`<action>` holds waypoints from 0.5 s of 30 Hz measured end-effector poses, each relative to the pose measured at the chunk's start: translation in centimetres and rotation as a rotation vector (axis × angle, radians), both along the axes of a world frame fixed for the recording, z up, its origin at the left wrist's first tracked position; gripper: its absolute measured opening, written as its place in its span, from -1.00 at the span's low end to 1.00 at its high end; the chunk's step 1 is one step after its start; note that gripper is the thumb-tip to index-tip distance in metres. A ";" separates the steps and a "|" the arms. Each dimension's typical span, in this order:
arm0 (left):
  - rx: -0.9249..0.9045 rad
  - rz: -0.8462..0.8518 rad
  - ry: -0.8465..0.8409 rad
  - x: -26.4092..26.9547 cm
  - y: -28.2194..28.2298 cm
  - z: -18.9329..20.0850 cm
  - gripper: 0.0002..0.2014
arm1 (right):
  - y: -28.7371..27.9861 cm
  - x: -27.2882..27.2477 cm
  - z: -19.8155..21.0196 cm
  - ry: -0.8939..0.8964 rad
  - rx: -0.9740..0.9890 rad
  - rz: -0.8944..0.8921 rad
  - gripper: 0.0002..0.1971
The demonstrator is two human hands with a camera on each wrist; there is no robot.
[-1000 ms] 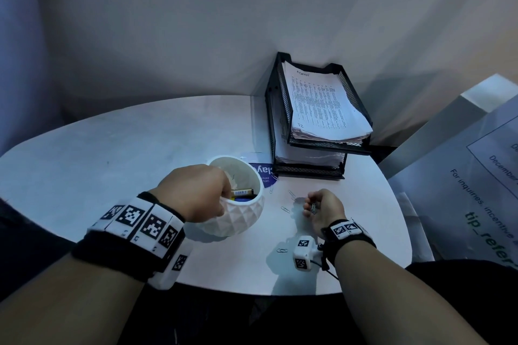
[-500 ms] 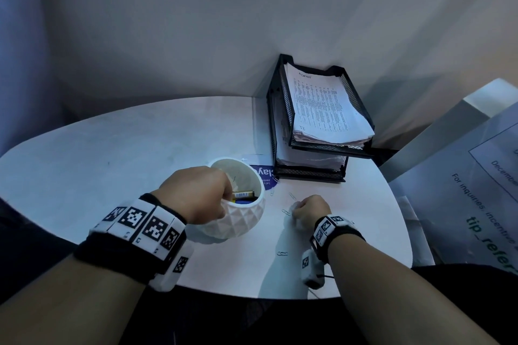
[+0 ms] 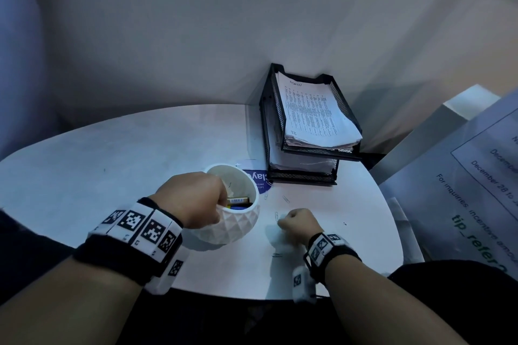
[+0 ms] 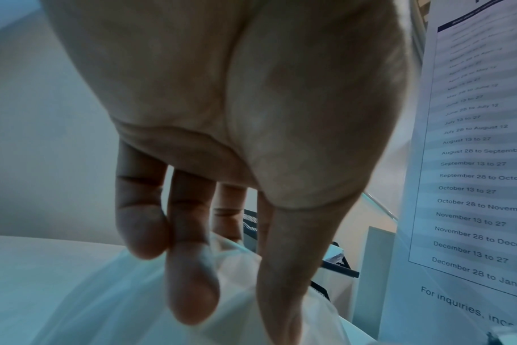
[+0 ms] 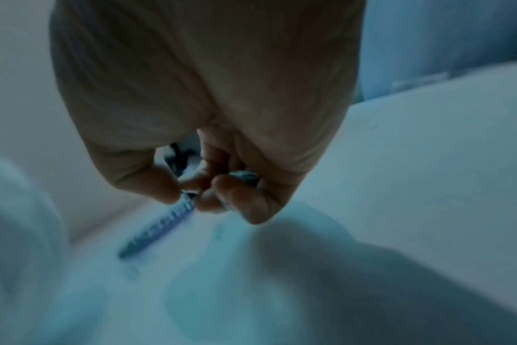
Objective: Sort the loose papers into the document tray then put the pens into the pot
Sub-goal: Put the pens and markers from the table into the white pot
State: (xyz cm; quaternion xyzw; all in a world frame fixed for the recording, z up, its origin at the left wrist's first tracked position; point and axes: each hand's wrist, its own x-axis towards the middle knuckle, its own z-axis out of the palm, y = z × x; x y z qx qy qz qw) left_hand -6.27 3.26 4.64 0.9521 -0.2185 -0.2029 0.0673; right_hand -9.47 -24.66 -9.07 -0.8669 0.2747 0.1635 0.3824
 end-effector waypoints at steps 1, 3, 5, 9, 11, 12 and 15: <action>0.002 -0.002 -0.002 0.0 0.0 0.0 -0.73 | 0.4 0.2 0.9 -0.079 0.158 -0.090 -0.75; 0.004 -0.004 0.000 0.0 -0.1 -0.1 -0.73 | 1.4 1.2 3.1 -0.240 0.433 -0.200 -0.71; 0.009 -0.006 0.001 0.0 -0.2 -0.1 -0.73 | 3.0 2.4 6.0 -0.345 0.573 -0.172 -0.66; 0.020 -0.018 0.009 0.0 -0.4 0.0 -0.69 | 6.4 4.6 10.2 -0.426 0.506 0.059 -0.72; 0.023 -0.028 0.011 -0.1 -0.4 0.2 -0.68 | 8.2 5.1 11.0 -0.394 0.419 0.205 -0.76; 0.022 -0.031 0.010 -0.1 -0.4 0.3 -0.69 | 8.9 5.2 10.9 -0.367 0.364 0.285 -0.77; 0.020 -0.046 -0.001 -0.1 -0.3 0.5 -0.69 | 10.0 4.9 10.0 -0.320 0.240 0.431 -0.76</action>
